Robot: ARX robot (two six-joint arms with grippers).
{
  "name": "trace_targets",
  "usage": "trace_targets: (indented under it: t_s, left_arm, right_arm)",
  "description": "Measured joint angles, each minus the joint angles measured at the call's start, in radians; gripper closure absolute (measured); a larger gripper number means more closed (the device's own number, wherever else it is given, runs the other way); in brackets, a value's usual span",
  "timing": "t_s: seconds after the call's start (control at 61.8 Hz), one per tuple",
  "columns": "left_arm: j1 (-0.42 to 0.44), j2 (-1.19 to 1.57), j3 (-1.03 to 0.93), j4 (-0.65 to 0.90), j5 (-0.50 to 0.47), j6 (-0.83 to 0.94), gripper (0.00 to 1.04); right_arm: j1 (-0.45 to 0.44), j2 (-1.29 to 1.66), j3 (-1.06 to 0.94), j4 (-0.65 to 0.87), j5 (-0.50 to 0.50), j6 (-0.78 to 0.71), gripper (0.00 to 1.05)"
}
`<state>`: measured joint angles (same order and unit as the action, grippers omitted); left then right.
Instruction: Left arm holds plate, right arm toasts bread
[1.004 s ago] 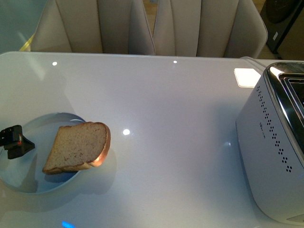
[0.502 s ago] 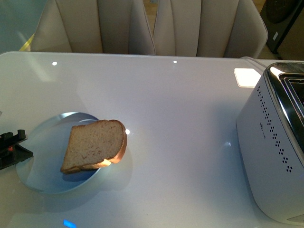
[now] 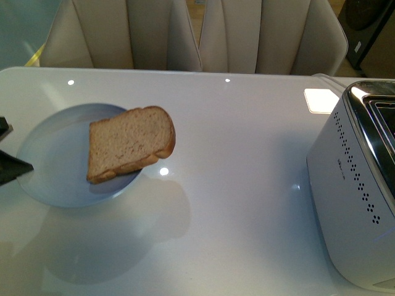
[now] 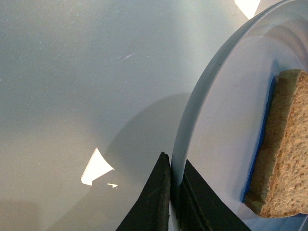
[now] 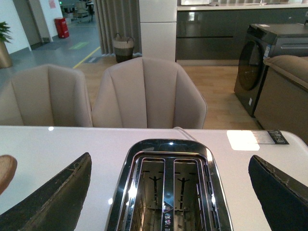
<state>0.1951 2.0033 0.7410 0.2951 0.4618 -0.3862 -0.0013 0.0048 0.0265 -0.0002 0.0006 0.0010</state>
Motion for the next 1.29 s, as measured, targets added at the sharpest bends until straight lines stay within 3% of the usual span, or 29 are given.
trace_targets:
  t_s: [0.34,0.745,0.939,1.295]
  left_arm:
    - [-0.236,-0.333,-0.003,-0.144,-0.107,-0.122,1.02]
    - [-0.536,-0.418,0.074,-0.214,-0.218,-0.241,1.02]
    - [-0.602,-0.413,0.105,-0.23,-0.247,-0.265,1.02]
    - [-0.608,-0.413,0.107,-0.23,-0.253,-0.273,1.02]
  right_arm:
    - [0.0,0.0,0.0,0.0,0.0,0.0,0.09]
    - [0.0,0.0,0.0,0.0,0.0,0.0,0.09]
    - [0.0,0.0,0.0,0.0,0.0,0.0,0.09]
    - [0.0,0.0,0.0,0.0,0.0,0.0,0.09]
